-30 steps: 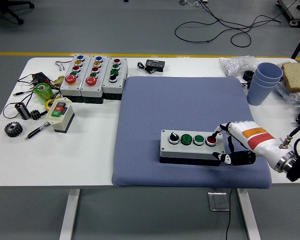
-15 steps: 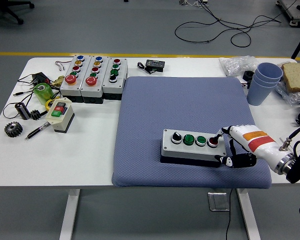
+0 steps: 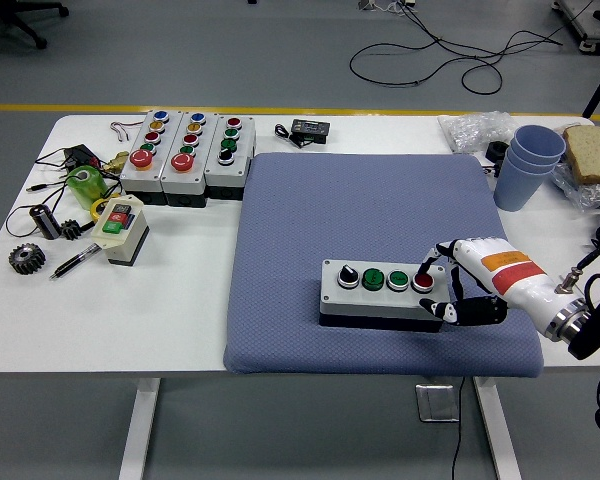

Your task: Pick up the button,place it on the desk,press the button,press the button

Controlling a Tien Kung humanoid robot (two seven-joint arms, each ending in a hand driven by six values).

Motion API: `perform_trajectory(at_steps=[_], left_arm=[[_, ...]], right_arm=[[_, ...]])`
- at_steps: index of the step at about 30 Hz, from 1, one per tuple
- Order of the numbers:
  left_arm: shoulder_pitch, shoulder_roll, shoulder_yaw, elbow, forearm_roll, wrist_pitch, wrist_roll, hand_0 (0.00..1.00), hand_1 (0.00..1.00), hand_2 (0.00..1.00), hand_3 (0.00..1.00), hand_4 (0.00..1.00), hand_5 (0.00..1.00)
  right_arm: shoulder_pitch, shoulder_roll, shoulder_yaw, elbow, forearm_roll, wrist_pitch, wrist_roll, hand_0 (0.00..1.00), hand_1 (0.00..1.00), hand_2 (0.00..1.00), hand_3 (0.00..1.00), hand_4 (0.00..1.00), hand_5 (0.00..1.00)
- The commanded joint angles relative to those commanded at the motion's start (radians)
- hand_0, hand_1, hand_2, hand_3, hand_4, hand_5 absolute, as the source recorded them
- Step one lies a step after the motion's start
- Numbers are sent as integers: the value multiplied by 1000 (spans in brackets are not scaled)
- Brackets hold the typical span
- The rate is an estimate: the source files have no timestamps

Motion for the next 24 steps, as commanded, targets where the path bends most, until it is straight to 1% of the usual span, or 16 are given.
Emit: perform_trajectory(at_steps=[8,15,24], left_arm=[[-2,1,8,0,-5,2,-2,446,591,742,728,488,808],[-4,2,12,0,-8,3,-3,445,589,740,727,489,808],[-4,3,14,0,-6,1,0,444,588,737,727,488,809]], right_arm=[[29,32,-27,-22,-4,2,-6,2,2,217,584,785,342],[37,39,-44,-26,-3,6,-9,2,2,217,583,785,345],[35,48,-65,-49,-1,9,-14,2,2,218,581,785,347]])
